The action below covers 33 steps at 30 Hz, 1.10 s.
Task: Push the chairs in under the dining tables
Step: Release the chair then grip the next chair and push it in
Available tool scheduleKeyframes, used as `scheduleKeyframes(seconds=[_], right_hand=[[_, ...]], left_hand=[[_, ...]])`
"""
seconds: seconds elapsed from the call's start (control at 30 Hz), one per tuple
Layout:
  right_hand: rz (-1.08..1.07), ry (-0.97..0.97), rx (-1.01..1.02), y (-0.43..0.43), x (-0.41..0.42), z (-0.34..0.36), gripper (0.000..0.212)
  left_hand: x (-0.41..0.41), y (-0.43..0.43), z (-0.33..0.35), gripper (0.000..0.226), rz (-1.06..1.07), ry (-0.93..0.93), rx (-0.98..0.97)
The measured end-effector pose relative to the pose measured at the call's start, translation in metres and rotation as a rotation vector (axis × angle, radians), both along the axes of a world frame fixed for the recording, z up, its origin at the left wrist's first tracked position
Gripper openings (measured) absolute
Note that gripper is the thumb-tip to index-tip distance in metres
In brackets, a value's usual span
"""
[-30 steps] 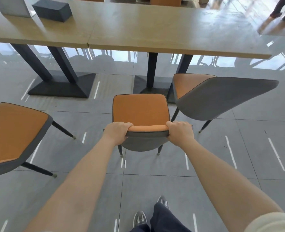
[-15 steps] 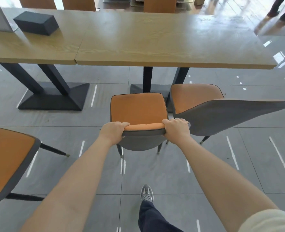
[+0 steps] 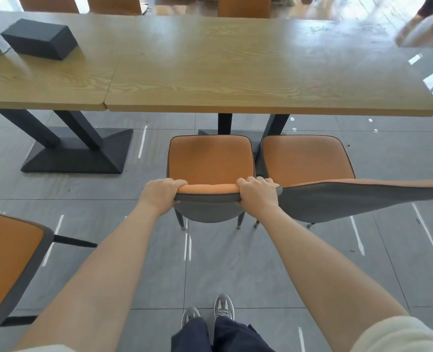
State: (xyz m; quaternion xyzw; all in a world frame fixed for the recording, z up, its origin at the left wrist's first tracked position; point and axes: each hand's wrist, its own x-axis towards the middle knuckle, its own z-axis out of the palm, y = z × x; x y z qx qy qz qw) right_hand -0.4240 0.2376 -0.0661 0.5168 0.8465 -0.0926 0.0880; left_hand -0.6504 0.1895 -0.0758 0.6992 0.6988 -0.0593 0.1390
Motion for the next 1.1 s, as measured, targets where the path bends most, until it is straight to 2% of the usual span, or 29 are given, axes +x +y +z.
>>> scheduleKeyframes(seconds=[0.2,0.37,0.53,0.7,1.1], right_hand=[[-0.031,-0.027,-0.003,0.009,-0.016,0.007,0.020],[-0.101,-0.073,-0.044,0.001,-0.033,0.010,0.033],[-0.245,-0.055,-0.038,-0.011,-0.038,0.010,0.055],[-0.300,0.015,-0.063,-0.040,-0.049,0.013,0.070],[-0.189,0.019,-0.052,-0.125,-0.125,0.064,0.075]], left_hand=[[-0.010,0.014,0.000,0.033,0.021,0.065,0.050],[-0.012,0.009,-0.002,0.034,0.161,0.189,0.064],[-0.018,-0.004,0.007,0.063,0.098,0.101,0.016],[-0.031,-0.033,0.018,0.063,0.025,0.096,0.012],[-0.100,-0.109,0.069,0.064,0.061,0.130,0.125]])
